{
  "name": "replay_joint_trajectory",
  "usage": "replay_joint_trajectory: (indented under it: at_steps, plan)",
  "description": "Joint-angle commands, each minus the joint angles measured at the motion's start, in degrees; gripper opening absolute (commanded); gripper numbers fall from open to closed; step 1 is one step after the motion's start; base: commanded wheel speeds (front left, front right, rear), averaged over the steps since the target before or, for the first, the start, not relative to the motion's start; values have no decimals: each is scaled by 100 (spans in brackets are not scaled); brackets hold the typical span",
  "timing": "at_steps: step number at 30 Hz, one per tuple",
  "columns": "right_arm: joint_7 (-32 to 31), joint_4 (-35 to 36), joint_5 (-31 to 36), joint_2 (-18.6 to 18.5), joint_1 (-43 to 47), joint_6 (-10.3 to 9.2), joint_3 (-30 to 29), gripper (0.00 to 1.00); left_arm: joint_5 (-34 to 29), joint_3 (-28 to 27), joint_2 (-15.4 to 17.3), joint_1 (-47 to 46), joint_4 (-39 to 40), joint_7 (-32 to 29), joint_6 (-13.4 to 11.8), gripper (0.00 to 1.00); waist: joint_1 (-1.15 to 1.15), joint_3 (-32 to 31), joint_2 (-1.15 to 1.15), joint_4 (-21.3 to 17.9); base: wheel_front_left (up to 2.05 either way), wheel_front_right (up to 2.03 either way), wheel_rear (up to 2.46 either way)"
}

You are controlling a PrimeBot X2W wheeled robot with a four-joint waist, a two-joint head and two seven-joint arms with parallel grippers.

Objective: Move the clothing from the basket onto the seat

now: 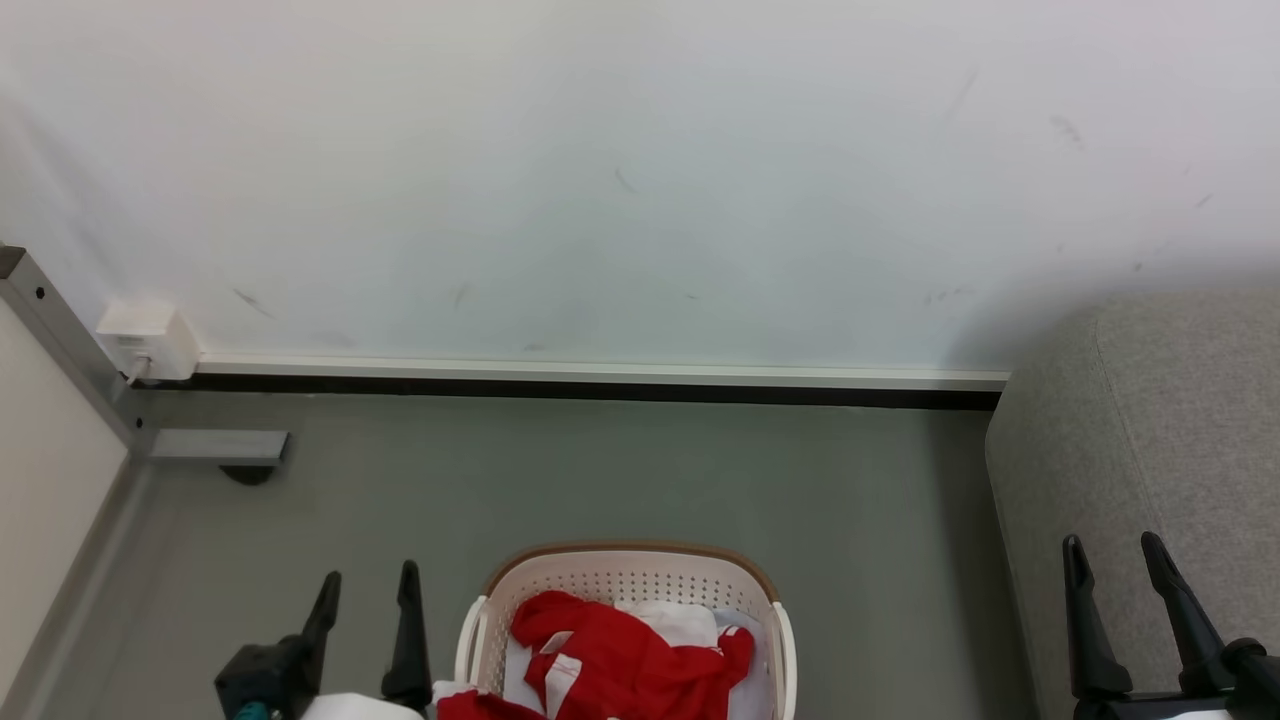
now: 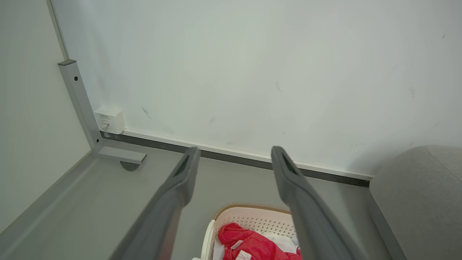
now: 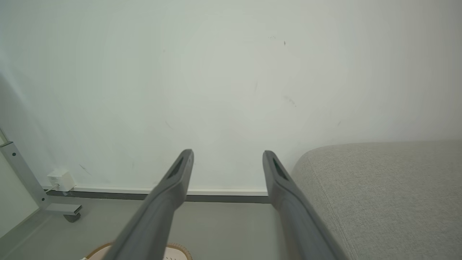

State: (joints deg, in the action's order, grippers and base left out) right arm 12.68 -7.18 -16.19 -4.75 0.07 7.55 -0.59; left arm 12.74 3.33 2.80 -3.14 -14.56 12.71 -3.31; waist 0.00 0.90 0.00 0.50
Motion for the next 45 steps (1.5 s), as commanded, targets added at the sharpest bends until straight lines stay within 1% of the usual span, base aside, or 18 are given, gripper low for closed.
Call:
replay_joint_trajectory:
  at_steps: [1,7,21,23,35,40,45]
  plan:
    - [59,34,150,-3,16,-10,0,100,-173,-6,40,25,-6,61,0,100,0,3,0,-1,0,0,0]
    - [120,53,317,11,45,-10,6,100,-431,0,32,42,-49,130,-25,100,0,13,0,6,0,0,0]
    - [263,-83,627,39,104,-12,77,100,-638,3,23,37,-298,258,115,100,0,44,0,5,0,0,0]
    - [256,-96,552,43,96,-12,58,100,-526,9,23,22,-319,248,129,100,0,47,0,4,0,0,0]
    - [256,-99,448,27,29,-12,80,100,-405,47,21,-19,-328,248,102,100,0,114,0,-71,0,0,0]
    - [248,-15,412,-5,-119,-12,106,100,-352,235,20,-286,-411,248,125,100,0,362,0,-175,0,0,0]
    - [248,83,372,-15,-318,-12,136,100,-272,730,23,-911,-877,247,233,100,0,803,0,-319,0,0,0]
